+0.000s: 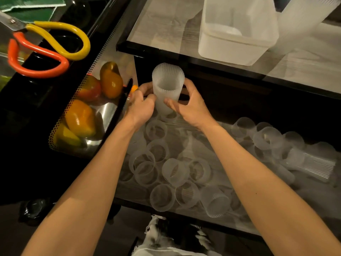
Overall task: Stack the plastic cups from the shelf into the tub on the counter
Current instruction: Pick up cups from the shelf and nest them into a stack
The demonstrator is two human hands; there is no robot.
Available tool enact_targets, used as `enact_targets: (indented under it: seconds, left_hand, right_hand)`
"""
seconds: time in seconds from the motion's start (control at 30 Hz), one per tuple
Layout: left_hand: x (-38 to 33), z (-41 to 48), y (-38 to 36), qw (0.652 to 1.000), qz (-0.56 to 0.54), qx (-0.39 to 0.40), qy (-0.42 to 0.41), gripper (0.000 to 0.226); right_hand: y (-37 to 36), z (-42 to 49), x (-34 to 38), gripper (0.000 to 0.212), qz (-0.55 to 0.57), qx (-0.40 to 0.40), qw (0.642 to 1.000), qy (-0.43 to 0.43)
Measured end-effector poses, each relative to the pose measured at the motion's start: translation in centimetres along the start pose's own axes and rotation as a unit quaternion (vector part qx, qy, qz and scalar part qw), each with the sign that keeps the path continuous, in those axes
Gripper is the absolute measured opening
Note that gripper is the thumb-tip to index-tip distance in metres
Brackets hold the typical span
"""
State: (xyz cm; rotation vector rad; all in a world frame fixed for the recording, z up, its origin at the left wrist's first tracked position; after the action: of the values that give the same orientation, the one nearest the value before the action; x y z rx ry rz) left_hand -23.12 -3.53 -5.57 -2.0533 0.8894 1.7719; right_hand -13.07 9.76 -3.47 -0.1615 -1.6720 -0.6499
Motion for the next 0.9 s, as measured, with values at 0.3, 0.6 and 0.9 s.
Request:
enact_targets:
  seconds: [0.3, 0.6, 0.9]
  left_hand:
    - [2.6, 0.9, -2.5, 0.998, 0.030, 0.042, 0.036, 0.047]
    - [1.6, 1.2, -3.2, 0.999, 0.016, 0.030, 0.024, 0.043]
    - [4.2, 1.2, -3.7, 0.995, 0.069, 0.028, 0.064, 0.042]
  right_hand:
    - [1.1, -0.2, -3.6, 0.080, -0.025, -0.008, 0.999, -0.043]
    - [2.0, -0.4, -3.7, 0.078, -0.012, -0.019, 0.999, -0.044]
    - [0.7, -0.5, -5.6, 0.083, -0.003, 0.016, 0.996, -0.084]
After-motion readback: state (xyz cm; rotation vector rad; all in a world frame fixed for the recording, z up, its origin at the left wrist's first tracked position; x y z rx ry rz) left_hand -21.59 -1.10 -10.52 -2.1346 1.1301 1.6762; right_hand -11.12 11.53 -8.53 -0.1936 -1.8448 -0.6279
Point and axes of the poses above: each hand's wrist, its own z-axis towards the middle knuckle, its own y-axis out of the back of the hand, x = y × z, the point moved 10 cm from there along z, towards the middle knuckle
